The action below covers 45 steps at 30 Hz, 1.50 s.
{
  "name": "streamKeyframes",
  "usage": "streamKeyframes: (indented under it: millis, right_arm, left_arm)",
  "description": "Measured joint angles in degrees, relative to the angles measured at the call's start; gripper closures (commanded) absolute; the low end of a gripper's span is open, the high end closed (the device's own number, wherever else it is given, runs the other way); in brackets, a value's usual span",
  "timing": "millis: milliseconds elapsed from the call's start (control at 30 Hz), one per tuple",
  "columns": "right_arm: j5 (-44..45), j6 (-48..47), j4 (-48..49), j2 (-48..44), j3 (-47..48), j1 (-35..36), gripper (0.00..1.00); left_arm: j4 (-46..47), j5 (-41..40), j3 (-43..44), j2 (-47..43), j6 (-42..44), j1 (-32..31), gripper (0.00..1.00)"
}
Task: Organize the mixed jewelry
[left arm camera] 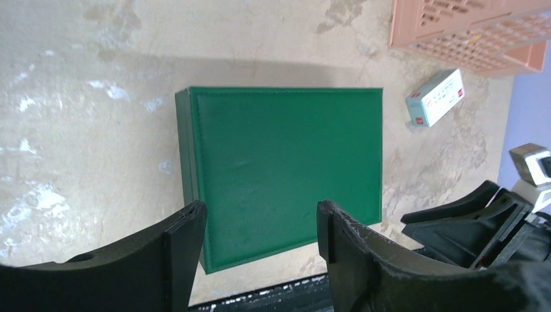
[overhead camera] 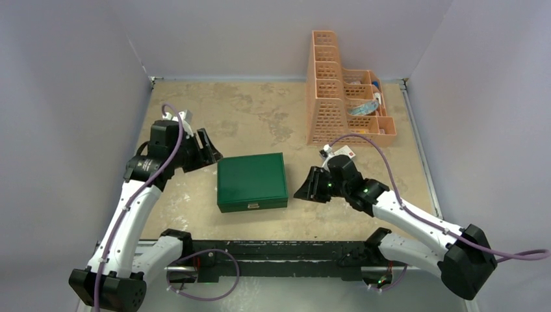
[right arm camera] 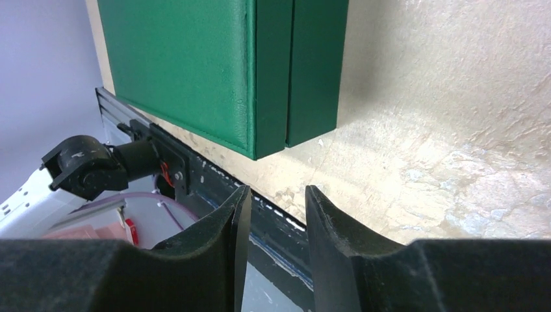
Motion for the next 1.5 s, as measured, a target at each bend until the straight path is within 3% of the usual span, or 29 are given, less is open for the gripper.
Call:
streamKeyframes:
  millis: [200,433,833,1067,1267,1500]
  right_arm:
    - [-0.7,-0.7,1.4,2.9,0.9,0.0,0.50]
    - [0.2,-2.7,4.3,10.1,4.9,0.5,0.51]
    - [-1.7,-6.6,7.1,16.3,6.6,0.6,0.64]
    - [-3.9,-8.3,7.8,18.7,7.7,0.5,0.70]
    - [-5.1,-8.6,8.8,19.6,8.0,0.5,0.73]
    - [-5.4,-8.6,9.0,20.1,8.0,0.3,0.74]
  left_arm:
    - [-1.5,2.1,-4.0,0.9,-2.2,0.0,0.37]
    - [-4.4,2.9,-7.6,3.2,-6.4,0.0,0.38]
    - [-5.5,3.3,-14.6,4.3,-11.2,0.0,0.67]
    - [-5.3,3.3,-16.0,5.3,-12.1,0.0,0.74]
    - [-4.6,3.6,-16.0,8.1,-11.7,0.0,0.87]
    - [-4.9,4.7,-15.4,9.6,-10.1,0.5,0.91]
